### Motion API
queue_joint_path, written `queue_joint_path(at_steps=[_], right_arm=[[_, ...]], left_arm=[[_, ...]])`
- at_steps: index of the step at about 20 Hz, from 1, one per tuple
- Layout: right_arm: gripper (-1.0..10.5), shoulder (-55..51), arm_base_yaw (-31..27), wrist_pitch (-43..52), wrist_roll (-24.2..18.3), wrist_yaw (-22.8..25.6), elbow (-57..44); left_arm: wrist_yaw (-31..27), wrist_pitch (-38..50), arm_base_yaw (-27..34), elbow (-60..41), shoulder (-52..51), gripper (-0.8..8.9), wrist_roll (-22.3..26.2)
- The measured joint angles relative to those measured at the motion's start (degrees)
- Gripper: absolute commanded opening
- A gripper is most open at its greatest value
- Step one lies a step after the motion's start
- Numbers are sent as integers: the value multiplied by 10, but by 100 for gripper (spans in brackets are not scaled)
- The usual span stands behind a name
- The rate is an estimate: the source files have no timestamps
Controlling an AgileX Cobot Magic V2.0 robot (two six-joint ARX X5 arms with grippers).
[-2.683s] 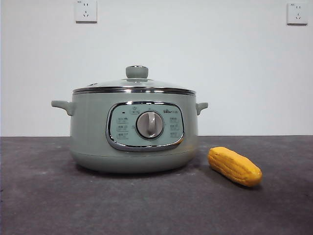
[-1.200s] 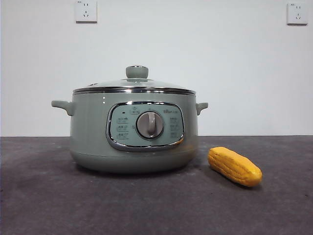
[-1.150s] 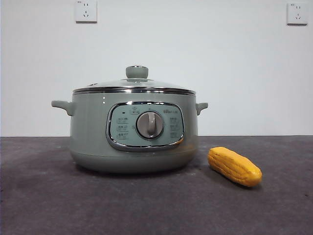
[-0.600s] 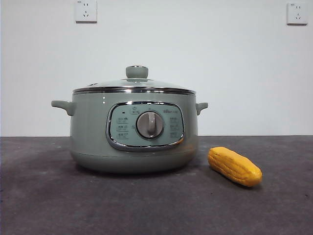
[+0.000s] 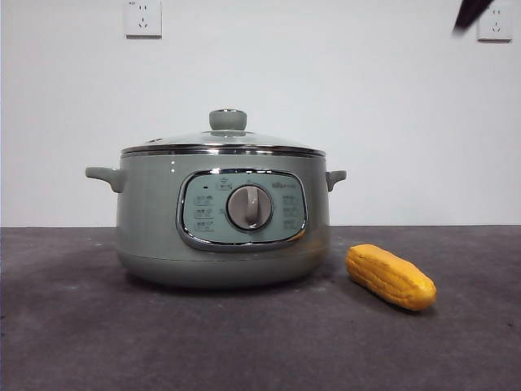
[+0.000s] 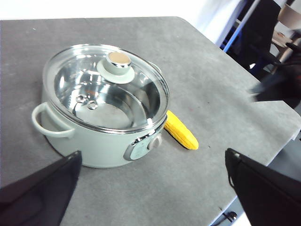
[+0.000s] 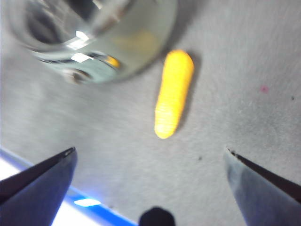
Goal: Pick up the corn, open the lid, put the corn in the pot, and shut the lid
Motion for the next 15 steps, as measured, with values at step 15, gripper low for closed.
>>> queue_joint_path(at_steps=[15], right_arm=[[522, 297, 141, 180, 55, 160, 0]], left_arm=[[0, 0, -4, 0, 26, 570, 0]])
